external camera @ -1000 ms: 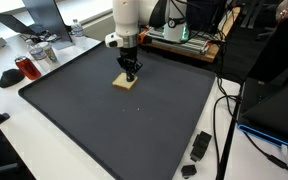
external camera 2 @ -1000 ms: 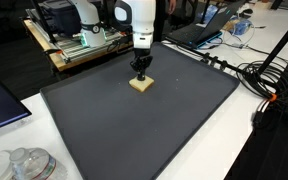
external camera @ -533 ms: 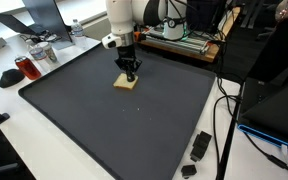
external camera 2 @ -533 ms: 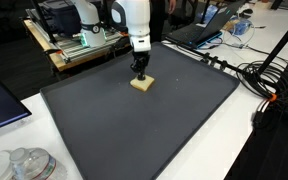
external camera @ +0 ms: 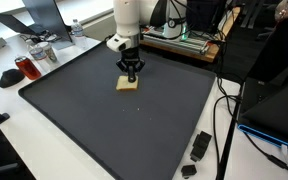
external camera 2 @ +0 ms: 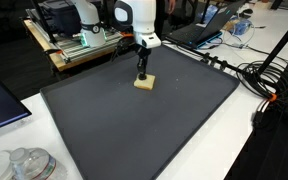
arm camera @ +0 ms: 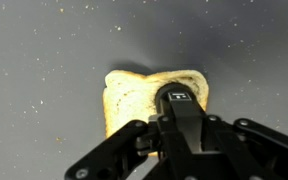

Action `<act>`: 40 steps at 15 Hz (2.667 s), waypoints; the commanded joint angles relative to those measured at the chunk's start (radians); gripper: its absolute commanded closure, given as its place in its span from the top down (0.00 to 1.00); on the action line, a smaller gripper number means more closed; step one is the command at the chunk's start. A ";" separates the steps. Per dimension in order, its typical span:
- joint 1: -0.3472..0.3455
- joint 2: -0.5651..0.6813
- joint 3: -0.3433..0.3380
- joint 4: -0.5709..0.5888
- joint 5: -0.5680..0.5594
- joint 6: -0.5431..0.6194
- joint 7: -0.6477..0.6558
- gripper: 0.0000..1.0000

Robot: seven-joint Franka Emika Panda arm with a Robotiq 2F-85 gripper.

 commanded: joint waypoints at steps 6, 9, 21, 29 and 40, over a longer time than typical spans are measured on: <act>0.158 0.045 -0.160 0.020 -0.109 -0.023 0.366 0.05; 0.171 0.051 -0.159 0.018 -0.044 -0.042 0.487 0.05; -0.020 0.052 0.000 0.029 0.164 -0.084 0.056 0.05; 0.055 0.050 -0.063 -0.011 0.131 -0.015 0.325 0.05; 0.026 0.090 -0.059 -0.045 0.203 0.071 0.304 0.05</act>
